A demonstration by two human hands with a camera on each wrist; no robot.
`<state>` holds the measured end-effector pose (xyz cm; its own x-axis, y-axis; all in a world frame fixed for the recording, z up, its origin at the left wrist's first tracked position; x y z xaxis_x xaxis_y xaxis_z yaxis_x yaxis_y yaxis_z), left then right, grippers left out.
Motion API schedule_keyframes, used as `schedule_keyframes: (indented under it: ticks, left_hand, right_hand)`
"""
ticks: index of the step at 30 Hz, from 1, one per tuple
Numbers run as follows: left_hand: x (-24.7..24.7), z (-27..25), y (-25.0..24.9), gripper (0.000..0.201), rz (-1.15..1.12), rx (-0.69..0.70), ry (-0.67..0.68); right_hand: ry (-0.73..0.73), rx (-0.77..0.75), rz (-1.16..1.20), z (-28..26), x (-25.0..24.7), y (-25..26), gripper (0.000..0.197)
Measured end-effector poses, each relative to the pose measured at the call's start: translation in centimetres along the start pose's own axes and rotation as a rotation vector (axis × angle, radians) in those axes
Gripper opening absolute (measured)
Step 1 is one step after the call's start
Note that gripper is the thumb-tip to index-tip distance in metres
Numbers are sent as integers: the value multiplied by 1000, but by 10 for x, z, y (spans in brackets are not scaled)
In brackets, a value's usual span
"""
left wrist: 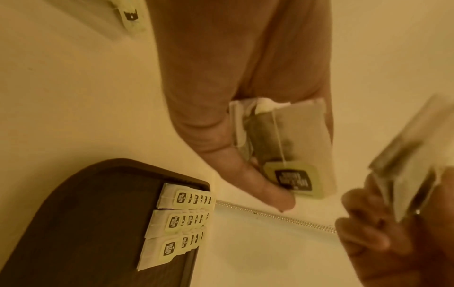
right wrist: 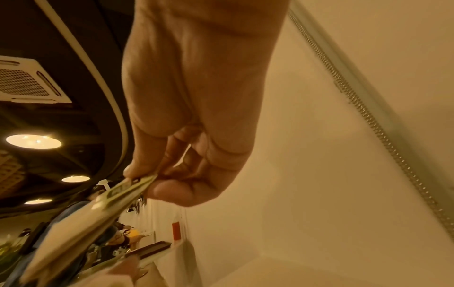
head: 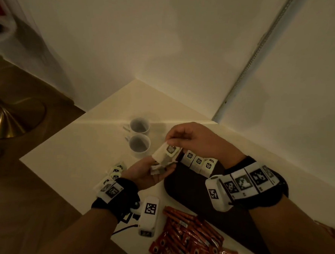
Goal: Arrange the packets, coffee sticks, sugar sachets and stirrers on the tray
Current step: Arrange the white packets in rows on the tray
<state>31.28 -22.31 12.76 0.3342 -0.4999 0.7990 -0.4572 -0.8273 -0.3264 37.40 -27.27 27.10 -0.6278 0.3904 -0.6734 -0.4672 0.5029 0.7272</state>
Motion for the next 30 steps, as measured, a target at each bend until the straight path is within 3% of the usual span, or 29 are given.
schedule_keyframes:
  ticks: [2,3,6,8,10,13,18,23,27,30]
  left_hand:
    - [4,3,-4,50,-17,34,47]
    - [5,4,-6,49,-18,49,57]
    - [13,3,-14,16,-52,91,14]
    - [14,6,-14,31,-27,71,-12]
    - [16,8,-11,31,-33,38,-41]
    - [11,10,-11,30,101,42,-106]
    - [24,3,-18,50,186,74,-52]
    - [54,-1,-37,24,269,205,70]
    - [70,2,-41,10,125,173,154]
    - [79,1,-49,8,199,263,152]
  right_hand:
    - [7,40,-17,-4,-5,-6,8]
    - [-4,55,-15,-6,-8,-8,8]
    - [1,69,26,-8,-16,-9,9]
    - [73,48,-8,-7,-14,-6,12]
    - [120,49,-135,-5,-10,-8,17]
    - [5,58,-310,3,-17,-12,21]
    - [-98,5,-308,4,-36,5,10]
    - [-201,-33,-449,-2,-62,36,12]
    - [-135,-14,-651,-2,-68,49,18]
    - [-83,17,-704,0,-67,50,22]
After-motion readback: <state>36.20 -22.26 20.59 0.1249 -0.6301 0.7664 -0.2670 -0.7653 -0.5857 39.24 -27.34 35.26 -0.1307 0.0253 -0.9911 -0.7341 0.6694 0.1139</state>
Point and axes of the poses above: each hand's wrist, its own z-axis towards the middle knuckle, its own x-axis out of the palm, y = z × x, the point moved 9 cm from there along z, towards the middle knuckle, and after that the axes turned 10 degrees about -z, right-handed, at the moved point
